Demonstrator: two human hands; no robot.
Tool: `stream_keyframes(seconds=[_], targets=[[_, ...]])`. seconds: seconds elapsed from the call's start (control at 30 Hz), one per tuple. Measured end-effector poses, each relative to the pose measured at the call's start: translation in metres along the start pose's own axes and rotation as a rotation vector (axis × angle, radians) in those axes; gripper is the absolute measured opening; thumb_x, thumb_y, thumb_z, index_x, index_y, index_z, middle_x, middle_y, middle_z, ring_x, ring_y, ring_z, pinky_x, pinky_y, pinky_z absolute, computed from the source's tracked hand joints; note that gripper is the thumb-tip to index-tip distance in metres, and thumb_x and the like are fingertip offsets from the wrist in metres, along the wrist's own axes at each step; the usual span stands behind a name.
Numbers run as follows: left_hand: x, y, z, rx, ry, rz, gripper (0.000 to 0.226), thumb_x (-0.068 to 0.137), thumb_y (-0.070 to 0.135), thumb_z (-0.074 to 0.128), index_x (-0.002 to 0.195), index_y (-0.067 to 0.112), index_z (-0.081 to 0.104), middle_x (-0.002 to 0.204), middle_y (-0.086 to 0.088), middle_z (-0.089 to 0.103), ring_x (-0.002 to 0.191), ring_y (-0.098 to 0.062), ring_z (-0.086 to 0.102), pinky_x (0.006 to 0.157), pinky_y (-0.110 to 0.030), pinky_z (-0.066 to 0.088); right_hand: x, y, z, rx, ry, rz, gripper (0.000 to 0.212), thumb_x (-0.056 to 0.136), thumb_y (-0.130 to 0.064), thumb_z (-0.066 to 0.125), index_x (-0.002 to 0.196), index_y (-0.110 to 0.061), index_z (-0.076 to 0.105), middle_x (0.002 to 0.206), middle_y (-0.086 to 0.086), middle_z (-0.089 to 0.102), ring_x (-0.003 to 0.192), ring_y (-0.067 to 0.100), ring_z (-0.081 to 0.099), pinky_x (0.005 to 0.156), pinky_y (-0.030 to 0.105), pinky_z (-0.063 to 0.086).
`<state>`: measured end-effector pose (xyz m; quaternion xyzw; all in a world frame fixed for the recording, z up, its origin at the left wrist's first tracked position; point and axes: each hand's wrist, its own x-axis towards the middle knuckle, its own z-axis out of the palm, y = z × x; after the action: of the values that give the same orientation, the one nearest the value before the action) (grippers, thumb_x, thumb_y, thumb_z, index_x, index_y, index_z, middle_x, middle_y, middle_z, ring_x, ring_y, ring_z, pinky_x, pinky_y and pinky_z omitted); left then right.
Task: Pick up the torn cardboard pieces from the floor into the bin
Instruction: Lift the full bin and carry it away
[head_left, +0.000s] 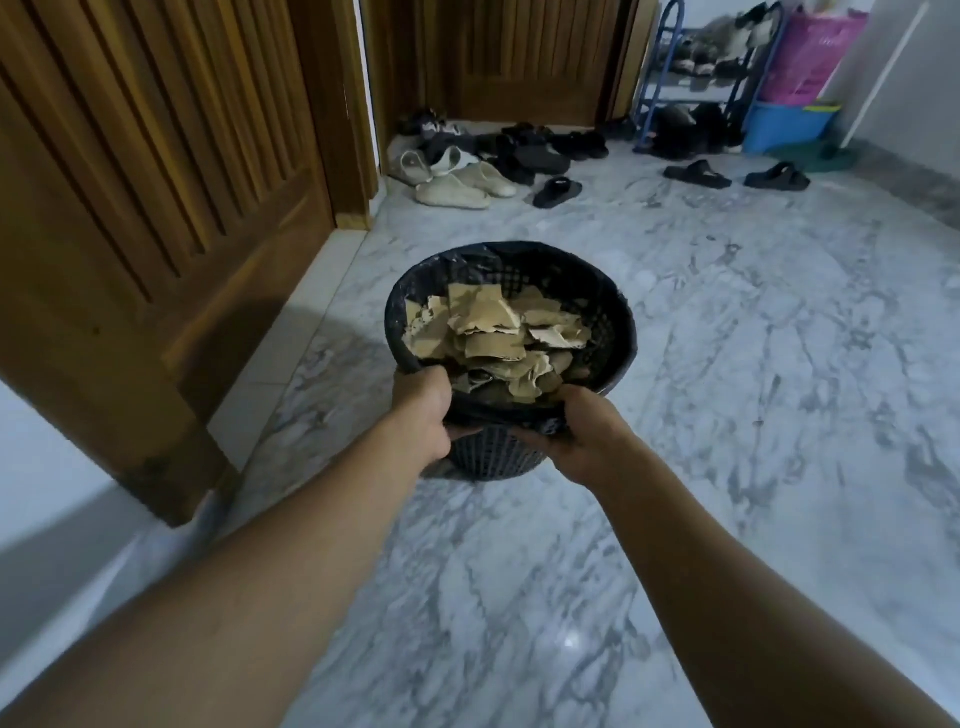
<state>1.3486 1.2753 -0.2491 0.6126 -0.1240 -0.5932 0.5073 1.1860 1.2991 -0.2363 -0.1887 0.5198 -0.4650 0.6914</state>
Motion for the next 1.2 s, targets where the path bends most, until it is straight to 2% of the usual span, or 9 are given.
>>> stream_keyframes(seconds=[0.07, 0.13, 0.33, 0.47, 0.7, 0.8, 0.9, 1.07, 1.2], targets=[[-0.018, -0.009, -0.004, -0.025, 0.053, -0.111, 0.027, 0.097, 0.01, 0.038, 0.12, 0.02, 0.048, 0.111, -0.018, 0.057, 0.095, -0.042, 0.062, 0.066, -0.069, 0.053, -0.017, 0.01, -0.009, 0.073, 0.069, 0.018, 0.035, 0.096, 0.008, 0.042, 0.125, -0.005, 0.056, 0.11, 0.017, 0.066, 0.093, 0.033, 0.066, 0.055, 0.038, 0.059], [-0.045, -0.016, -0.008, -0.034, 0.094, -0.191, 0.032, 0.096, 0.01, 0.039, 0.125, 0.02, 0.047, 0.114, -0.018, 0.056, 0.096, -0.043, 0.061, 0.068, -0.074, 0.05, -0.041, 0.017, -0.017, 0.103, 0.106, 0.049, 0.038, 0.097, 0.008, 0.043, 0.129, -0.008, 0.054, 0.113, 0.017, 0.066, 0.096, 0.033, 0.066, 0.059, 0.039, 0.06], [-0.158, 0.002, -0.009, 0.067, 0.21, -0.34, 0.023, 0.092, 0.008, 0.045, 0.114, 0.011, 0.051, 0.103, -0.019, 0.059, 0.091, -0.041, 0.063, 0.065, -0.059, 0.058, -0.149, -0.02, -0.02, 0.109, 0.249, 0.217, 0.036, 0.095, 0.006, 0.049, 0.128, -0.008, 0.055, 0.12, 0.021, 0.065, 0.1, 0.038, 0.067, 0.064, 0.043, 0.06], [-0.28, 0.07, 0.025, 0.109, 0.228, -0.375, 0.02, 0.093, 0.007, 0.045, 0.111, 0.012, 0.05, 0.099, -0.02, 0.058, 0.089, -0.04, 0.063, 0.067, -0.055, 0.059, -0.261, -0.106, -0.004, 0.174, 0.28, 0.231, 0.041, 0.095, 0.01, 0.043, 0.129, -0.011, 0.054, 0.121, 0.019, 0.064, 0.102, 0.039, 0.066, 0.068, 0.047, 0.061], [-0.519, 0.228, 0.105, 0.203, 0.156, -0.358, 0.031, 0.091, 0.004, 0.046, 0.121, 0.013, 0.05, 0.099, -0.016, 0.056, 0.087, -0.036, 0.061, 0.059, -0.047, 0.059, -0.485, -0.299, 0.036, 0.287, 0.363, 0.201, 0.044, 0.097, 0.01, 0.035, 0.124, -0.021, 0.05, 0.115, 0.01, 0.065, 0.102, 0.039, 0.066, 0.073, 0.05, 0.059], [-0.582, 0.27, 0.135, 0.227, 0.093, -0.326, 0.028, 0.091, 0.004, 0.046, 0.118, 0.011, 0.051, 0.098, -0.016, 0.057, 0.086, -0.035, 0.06, 0.07, -0.054, 0.059, -0.551, -0.353, 0.048, 0.322, 0.387, 0.142, 0.046, 0.095, 0.012, 0.034, 0.124, -0.02, 0.049, 0.112, 0.011, 0.064, 0.096, 0.038, 0.066, 0.076, 0.053, 0.057], [-0.614, 0.294, 0.167, 0.233, 0.027, -0.289, 0.034, 0.088, 0.004, 0.047, 0.121, 0.013, 0.051, 0.102, -0.017, 0.057, 0.093, -0.038, 0.06, 0.077, -0.06, 0.057, -0.58, -0.395, 0.041, 0.337, 0.408, 0.089, 0.047, 0.095, 0.013, 0.035, 0.128, -0.017, 0.047, 0.116, 0.013, 0.062, 0.095, 0.038, 0.066, 0.072, 0.051, 0.059], [-0.623, 0.323, 0.224, 0.183, -0.078, -0.222, 0.04, 0.087, 0.001, 0.045, 0.124, 0.016, 0.051, 0.11, -0.019, 0.058, 0.092, -0.039, 0.06, 0.063, -0.05, 0.059, -0.571, -0.457, 0.025, 0.286, 0.392, 0.022, 0.044, 0.094, 0.011, 0.039, 0.13, -0.011, 0.052, 0.123, 0.019, 0.064, 0.101, 0.04, 0.067, 0.075, 0.054, 0.06], [-0.6, 0.349, 0.27, 0.183, -0.102, -0.178, 0.036, 0.088, 0.001, 0.045, 0.122, 0.012, 0.052, 0.107, -0.018, 0.056, 0.083, -0.035, 0.058, 0.054, -0.041, 0.057, -0.538, -0.503, 0.025, 0.255, 0.393, -0.027, 0.042, 0.091, 0.011, 0.042, 0.127, -0.006, 0.054, 0.119, 0.023, 0.065, 0.099, 0.039, 0.068, 0.07, 0.049, 0.06]])
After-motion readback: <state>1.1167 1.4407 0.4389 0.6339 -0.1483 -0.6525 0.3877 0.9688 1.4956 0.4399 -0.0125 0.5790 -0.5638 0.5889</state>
